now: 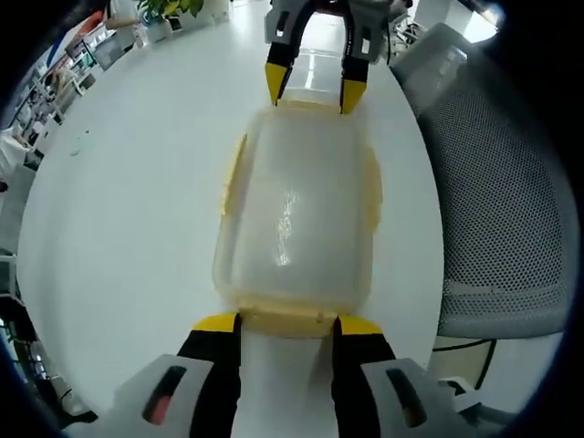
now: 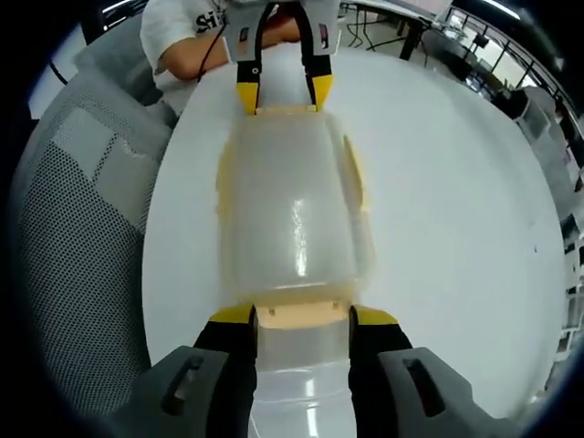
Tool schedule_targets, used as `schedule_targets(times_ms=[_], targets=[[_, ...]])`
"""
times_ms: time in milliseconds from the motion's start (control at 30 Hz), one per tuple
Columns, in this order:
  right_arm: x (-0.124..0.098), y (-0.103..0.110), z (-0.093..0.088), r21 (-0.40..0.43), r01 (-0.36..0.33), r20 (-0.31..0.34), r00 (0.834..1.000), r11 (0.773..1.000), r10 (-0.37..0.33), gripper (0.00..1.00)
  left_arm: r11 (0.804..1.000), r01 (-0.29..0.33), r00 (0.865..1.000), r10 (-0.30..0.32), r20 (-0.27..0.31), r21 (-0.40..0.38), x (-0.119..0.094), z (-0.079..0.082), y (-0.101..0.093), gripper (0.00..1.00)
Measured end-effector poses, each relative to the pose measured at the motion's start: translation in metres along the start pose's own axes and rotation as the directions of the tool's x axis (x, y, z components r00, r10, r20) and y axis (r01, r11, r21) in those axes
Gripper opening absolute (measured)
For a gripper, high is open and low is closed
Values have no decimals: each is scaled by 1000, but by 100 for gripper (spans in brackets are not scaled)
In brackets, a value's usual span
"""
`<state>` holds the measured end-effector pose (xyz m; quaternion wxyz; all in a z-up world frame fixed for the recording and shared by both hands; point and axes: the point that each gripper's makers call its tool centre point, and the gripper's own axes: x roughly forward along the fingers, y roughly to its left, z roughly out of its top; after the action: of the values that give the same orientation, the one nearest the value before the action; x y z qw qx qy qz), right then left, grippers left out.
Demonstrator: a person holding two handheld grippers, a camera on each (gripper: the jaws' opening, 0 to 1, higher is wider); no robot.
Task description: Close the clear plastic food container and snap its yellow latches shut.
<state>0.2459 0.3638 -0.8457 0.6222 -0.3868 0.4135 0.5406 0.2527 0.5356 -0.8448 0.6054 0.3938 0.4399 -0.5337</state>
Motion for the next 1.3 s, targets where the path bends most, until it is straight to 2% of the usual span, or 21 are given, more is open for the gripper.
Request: schedule_targets(times_ms=[167, 633, 833, 1300], targets=[[0, 8, 2, 3, -33, 5, 999, 999, 33, 36, 1000, -2, 1000, 2, -8, 4, 1, -2, -4, 33], [-10, 11, 6, -22, -29, 22, 999, 999, 29, 35, 1000, -6, 1000, 6, 12, -15, -10, -1, -12, 33], [-20, 11, 9, -34, -50, 39, 998, 998, 51, 35, 1000, 3, 1000, -2, 24, -27, -22, 5, -15, 33], [-47, 13, 13, -40, -44, 43, 998, 998, 46, 35, 999, -1, 998, 3, 59, -36, -46, 19, -20, 33]])
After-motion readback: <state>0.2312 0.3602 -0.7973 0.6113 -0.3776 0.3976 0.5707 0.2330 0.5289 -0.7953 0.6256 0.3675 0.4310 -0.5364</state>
